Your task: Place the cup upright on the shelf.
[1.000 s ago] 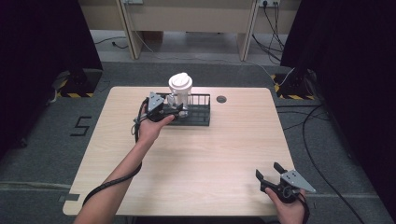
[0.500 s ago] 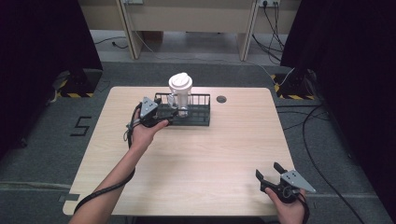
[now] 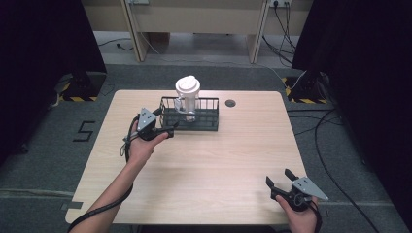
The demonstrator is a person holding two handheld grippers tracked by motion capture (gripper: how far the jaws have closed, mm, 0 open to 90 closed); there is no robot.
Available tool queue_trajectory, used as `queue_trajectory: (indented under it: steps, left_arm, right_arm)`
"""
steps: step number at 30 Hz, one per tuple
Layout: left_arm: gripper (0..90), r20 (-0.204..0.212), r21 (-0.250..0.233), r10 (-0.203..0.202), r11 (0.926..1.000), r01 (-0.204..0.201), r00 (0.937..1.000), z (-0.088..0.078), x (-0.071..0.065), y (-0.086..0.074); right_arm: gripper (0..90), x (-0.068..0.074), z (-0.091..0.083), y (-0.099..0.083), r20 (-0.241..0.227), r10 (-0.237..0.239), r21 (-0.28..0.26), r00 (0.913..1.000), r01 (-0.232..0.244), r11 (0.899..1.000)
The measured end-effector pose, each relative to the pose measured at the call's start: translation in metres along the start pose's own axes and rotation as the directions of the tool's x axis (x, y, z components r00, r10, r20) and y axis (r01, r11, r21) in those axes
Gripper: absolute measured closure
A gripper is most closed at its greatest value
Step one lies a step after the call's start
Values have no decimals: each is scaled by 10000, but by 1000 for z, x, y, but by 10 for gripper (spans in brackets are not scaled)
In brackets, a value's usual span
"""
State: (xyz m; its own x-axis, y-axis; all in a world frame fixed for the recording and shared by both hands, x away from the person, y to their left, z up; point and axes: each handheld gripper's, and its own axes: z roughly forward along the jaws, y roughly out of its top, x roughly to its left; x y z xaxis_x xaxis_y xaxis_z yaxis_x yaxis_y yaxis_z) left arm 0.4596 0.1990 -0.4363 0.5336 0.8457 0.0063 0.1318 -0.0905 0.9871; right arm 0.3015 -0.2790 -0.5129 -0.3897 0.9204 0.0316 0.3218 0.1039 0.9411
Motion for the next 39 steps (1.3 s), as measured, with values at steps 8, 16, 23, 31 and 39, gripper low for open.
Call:
queue_trajectory:
  steps: [8, 16, 23, 31, 39]
  left_arm:
    - [162, 42, 22, 88, 10000, -88, 10000, -16, -3, -7]
    - [164, 22, 109, 174, 9998, -174, 9998, -30, -3, -15]
    - [165, -42, 120, 251, 9996, -251, 9997, -44, -1, -20]
    - [166, -210, 127, 132, 9998, -129, 9997, -60, 4, -26]
    - [166, -361, 186, 63, 9998, -56, 9993, -74, 7, -33]
  right_arm:
    - [204, 0, 0, 0, 7, 4, 4, 10000, -4, 10000]
    - [203, 0, 0, 0, 7, 16, -15, 10000, -16, 10000]
    - [204, 0, 0, 0, 10, 7, -6, 10000, -7, 10000]
    - [204, 0, 0, 0, 23, 26, -22, 10000, -26, 10000]
    - [204, 0, 0, 0, 31, 20, -11, 10000, -20, 10000]
